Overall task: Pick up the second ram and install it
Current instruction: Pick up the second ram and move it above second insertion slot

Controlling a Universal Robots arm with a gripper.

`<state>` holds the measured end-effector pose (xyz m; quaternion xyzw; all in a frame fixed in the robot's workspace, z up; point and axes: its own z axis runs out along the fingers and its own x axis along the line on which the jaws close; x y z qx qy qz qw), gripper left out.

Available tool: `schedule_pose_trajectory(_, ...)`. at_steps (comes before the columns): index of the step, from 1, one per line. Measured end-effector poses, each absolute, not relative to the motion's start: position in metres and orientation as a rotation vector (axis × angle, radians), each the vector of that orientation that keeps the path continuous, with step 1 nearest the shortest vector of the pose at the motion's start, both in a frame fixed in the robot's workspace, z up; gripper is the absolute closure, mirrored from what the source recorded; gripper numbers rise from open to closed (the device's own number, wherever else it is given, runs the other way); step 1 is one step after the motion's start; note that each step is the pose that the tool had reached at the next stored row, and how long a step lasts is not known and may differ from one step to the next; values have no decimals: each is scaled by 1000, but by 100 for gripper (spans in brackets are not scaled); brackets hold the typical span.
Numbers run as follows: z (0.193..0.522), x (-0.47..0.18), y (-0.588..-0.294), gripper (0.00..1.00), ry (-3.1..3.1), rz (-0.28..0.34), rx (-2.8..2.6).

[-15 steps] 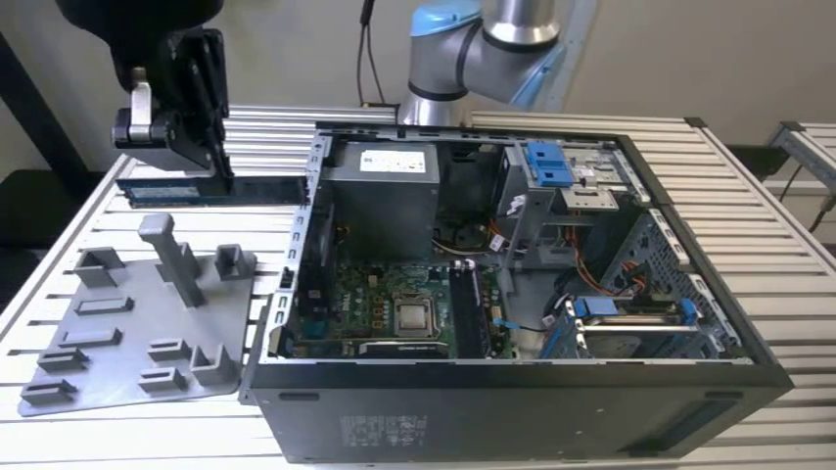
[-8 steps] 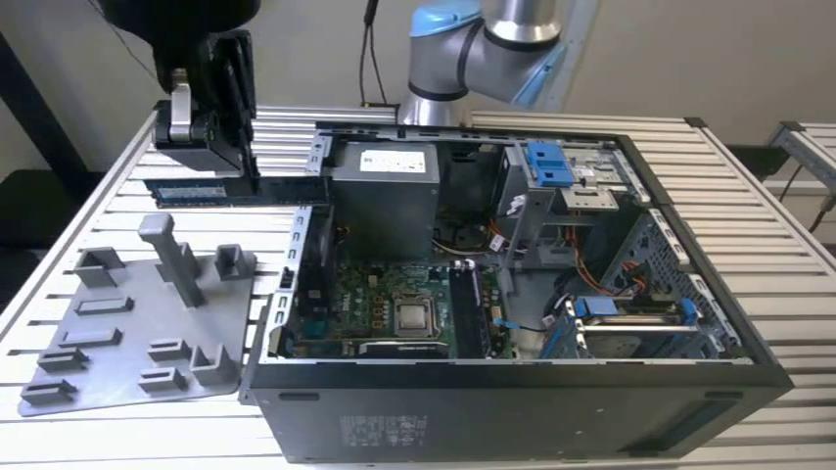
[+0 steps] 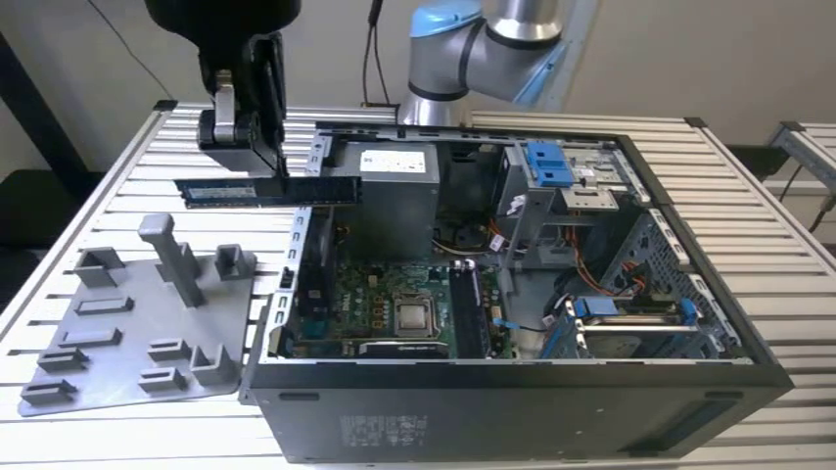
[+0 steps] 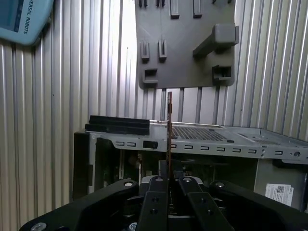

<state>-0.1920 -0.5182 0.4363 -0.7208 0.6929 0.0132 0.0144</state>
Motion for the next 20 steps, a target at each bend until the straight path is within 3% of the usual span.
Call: schedule_pose_trajectory(20,436,-145,-518,86,2157,41,-2244)
